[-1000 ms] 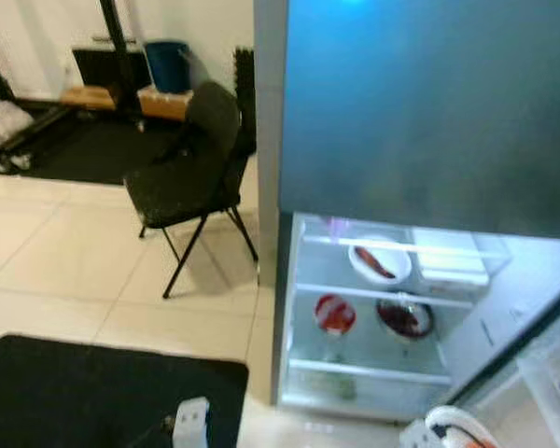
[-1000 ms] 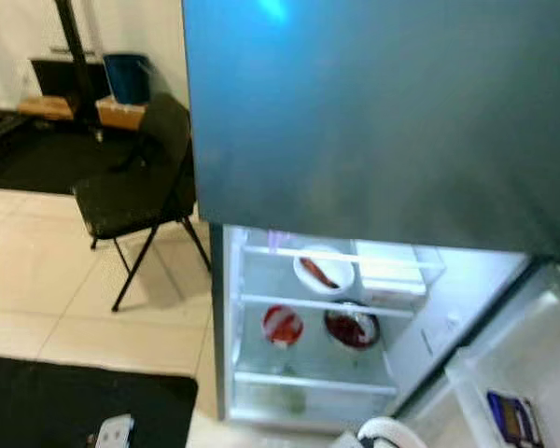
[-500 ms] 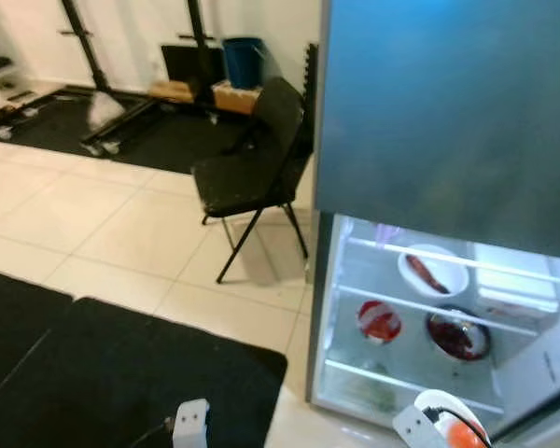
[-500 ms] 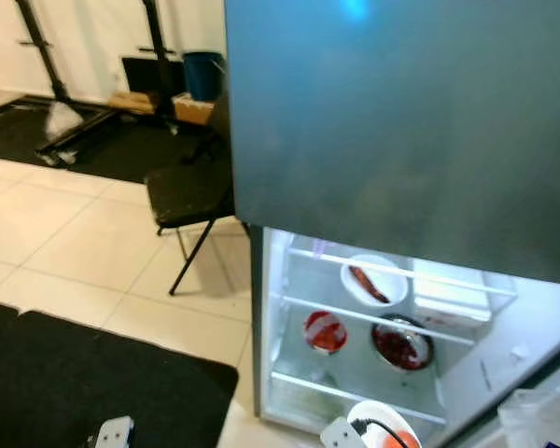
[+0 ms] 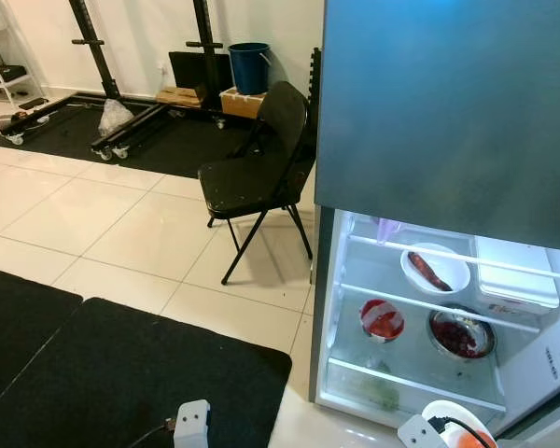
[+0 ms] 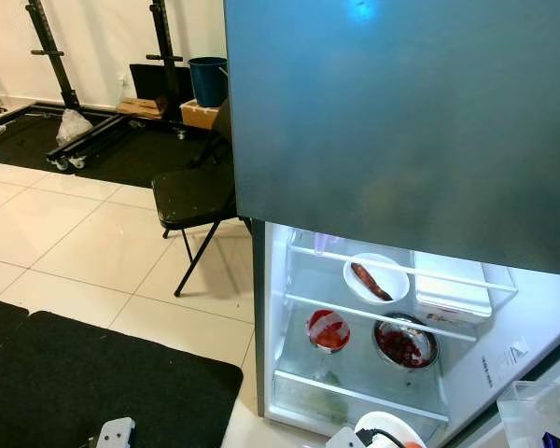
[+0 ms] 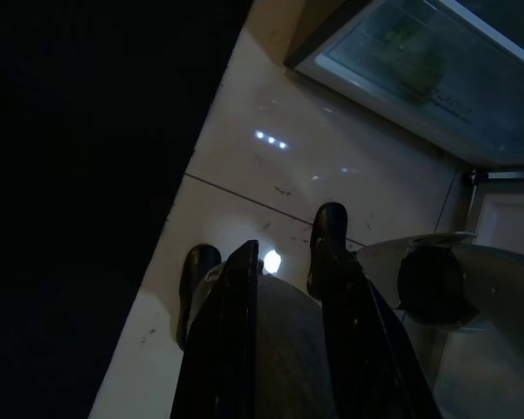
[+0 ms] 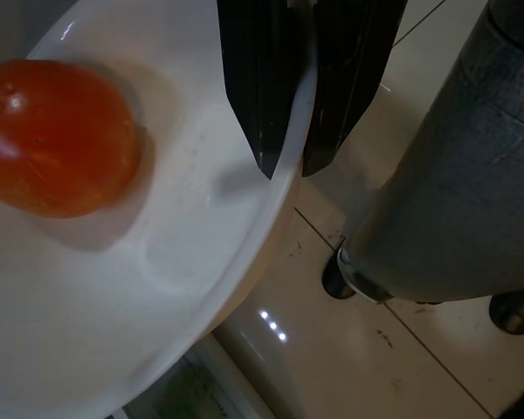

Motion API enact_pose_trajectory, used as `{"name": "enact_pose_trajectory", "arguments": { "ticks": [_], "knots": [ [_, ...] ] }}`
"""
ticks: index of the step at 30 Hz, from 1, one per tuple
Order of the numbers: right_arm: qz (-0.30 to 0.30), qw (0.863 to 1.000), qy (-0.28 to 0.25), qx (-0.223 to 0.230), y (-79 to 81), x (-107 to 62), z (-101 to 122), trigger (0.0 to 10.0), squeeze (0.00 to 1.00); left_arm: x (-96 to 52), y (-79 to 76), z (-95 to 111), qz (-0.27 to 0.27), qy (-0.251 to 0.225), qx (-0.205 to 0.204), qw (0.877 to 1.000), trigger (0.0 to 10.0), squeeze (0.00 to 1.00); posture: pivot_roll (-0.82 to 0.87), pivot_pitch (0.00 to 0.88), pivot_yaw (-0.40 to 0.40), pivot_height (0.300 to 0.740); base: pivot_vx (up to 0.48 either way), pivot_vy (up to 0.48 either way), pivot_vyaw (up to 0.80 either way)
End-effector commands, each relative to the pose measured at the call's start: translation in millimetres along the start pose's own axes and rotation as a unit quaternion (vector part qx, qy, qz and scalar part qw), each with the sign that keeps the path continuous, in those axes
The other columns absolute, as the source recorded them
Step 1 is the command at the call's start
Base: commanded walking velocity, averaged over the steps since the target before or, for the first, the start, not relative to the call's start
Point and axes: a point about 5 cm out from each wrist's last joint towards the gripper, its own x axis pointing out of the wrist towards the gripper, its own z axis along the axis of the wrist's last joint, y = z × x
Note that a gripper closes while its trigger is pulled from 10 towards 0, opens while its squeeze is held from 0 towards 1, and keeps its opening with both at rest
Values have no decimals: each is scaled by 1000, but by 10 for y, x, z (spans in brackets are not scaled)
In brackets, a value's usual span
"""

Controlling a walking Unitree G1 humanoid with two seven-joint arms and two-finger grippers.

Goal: Restocking fridge

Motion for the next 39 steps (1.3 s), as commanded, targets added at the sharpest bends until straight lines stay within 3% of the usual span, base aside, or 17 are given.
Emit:
{"name": "enact_pose_trajectory", "arguments": {
  "ticks": [1, 22, 28, 39],
  "knots": [
    [-7, 1000, 2, 3, -21, -4, -14, 10000, 0, -6, 6, -9, -2, 2, 7, 1000, 10000, 0, 5, 0, -25, 740, 247, 0, 0],
    [-4, 1000, 3, 0, 14, 0, -9, 10000, 0, -19, 42, 12, -1, 1, 18, 1000, 10000, 0, 8, 0, -20, 740, 271, 0, 0],
    [-4, 1000, 3, 2, 19, 0, -13, 10000, 0, -18, 35, 15, -8, 4, 25, 1000, 10000, 0, 5, 0, -17, 740, 0, 0, 0],
    [-6, 1000, 5, 5, 13, -2, -23, 10000, 0, -22, 21, -30, -15, 14, 24, 1000, 10000, 0, 7, 0, -21, 740, 0, -460, 0]
  ]
}}
